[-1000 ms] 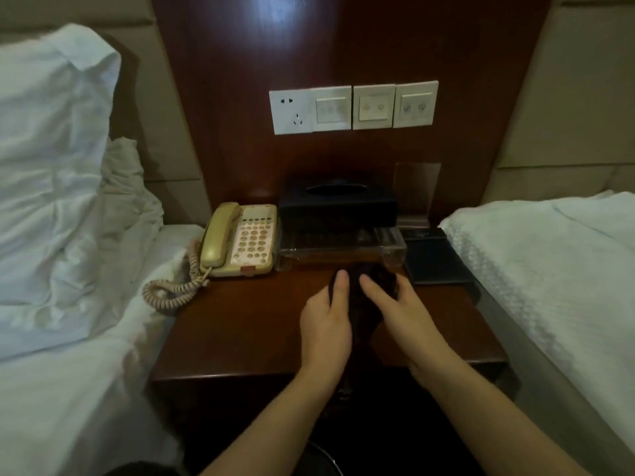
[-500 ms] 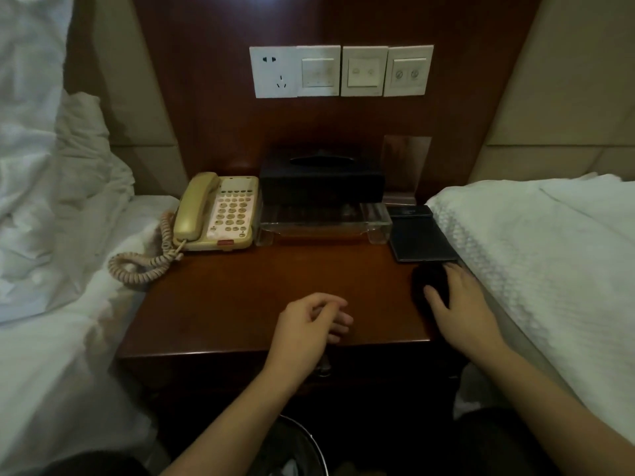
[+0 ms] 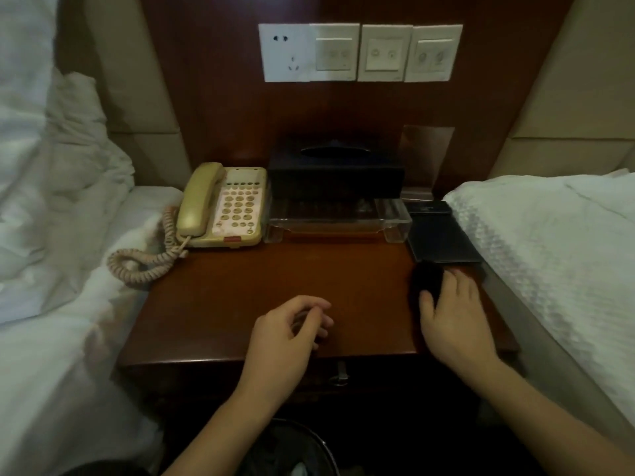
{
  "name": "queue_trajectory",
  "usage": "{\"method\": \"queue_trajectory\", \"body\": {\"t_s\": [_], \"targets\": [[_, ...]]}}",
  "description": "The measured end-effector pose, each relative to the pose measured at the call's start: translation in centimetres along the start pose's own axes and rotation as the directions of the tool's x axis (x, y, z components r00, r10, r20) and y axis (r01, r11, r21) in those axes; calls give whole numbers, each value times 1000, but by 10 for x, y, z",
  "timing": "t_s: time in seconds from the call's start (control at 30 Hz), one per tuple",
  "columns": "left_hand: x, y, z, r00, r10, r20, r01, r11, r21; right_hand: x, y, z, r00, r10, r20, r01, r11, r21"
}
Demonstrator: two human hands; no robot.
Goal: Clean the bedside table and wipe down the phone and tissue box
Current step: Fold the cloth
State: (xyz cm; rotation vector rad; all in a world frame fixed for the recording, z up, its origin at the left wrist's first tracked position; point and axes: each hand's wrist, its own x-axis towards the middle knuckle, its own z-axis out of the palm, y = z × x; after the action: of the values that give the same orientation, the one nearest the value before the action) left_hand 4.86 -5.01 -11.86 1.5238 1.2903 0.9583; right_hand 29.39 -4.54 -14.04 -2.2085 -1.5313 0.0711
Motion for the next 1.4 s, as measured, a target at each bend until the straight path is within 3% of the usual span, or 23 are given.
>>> {"method": "queue_trajectory", "body": {"t_s": [0.1, 0.2, 0.4, 0.47, 0.57, 0.6, 0.63, 0.7, 0.77, 0.8, 0.83, 0.9, 0.97, 1.03, 1.1, 1.23, 1.33, 1.4], "targets": [[0, -12, -36, 972, -22, -235, 40, 996, 73, -21, -43, 24, 988, -146, 40, 144, 989, 41], [-4, -23, -76, 883, -104, -458, 106, 994, -21, -23, -95, 46, 980, -194, 53, 189, 979, 76], [1, -34, -117, 803, -222, -553, 88, 962, -258, -68, -220, 87, 906, -388, 167, 367, 919, 145], [1, -29, -129, 763, -235, -603, 33, 944, -327, -87, -253, 100, 812, -555, 178, 532, 831, 165], [-8, -27, -136, 767, -202, -609, 44, 964, -263, -101, -266, 99, 498, -839, 221, 788, 544, 289], [-12, -30, -135, 783, -177, -596, 68, 977, -201, -99, -261, 93, 445, -868, 218, 790, 496, 362], [-15, -32, -133, 803, -156, -575, 81, 985, -153, -96, -253, 87, 453, -865, 216, 755, 501, 423], [-19, -34, -129, 842, -127, -524, 82, 991, -109, -86, -233, 73, 621, -756, 205, 601, 628, 494], [-19, -29, -124, 882, -146, -448, 91, 986, -141, -77, -221, 55, 803, -542, 248, 290, 718, 633], [-20, -25, -121, 910, -161, -382, 90, 976, -196, -74, -218, 47, 846, -456, 277, 129, 679, 723], [-20, -19, -116, 940, -180, -290, 101, 958, -268, -70, -214, 40, 859, -406, 312, 3, 613, 790], [-20, -8, -104, 972, -212, -103, 159, 912, -378, -63, -203, 26, 810, -406, 423, -199, 488, 850], [-18, -4, -96, 978, -188, -93, 136, 908, -397, -58, -190, 14, 746, -430, 508, -373, 362, 854], [-14, -3, -93, 970, -154, -187, 65, 909, -411, -55, -178, 5, 734, -441, 517, -401, 333, 853], [-11, -2, -90, 964, -138, -229, 27, 903, -430, -53, -169, -2, 762, -433, 481, -328, 382, 864], [-11, 3, -80, 975, -180, -128, 95, 865, -493, -52, -148, -10, 805, -373, 461, -266, 468, 843], [-7, 9, -73, 973, -217, -76, 148, 845, -514, -48, -135, -17, 851, -371, 373, -57, 640, 766], [-2, 13, -69, 976, -210, -64, 148, 843, -518, -45, -130, -24, 814, -405, 417, -83, 629, 773]]}}
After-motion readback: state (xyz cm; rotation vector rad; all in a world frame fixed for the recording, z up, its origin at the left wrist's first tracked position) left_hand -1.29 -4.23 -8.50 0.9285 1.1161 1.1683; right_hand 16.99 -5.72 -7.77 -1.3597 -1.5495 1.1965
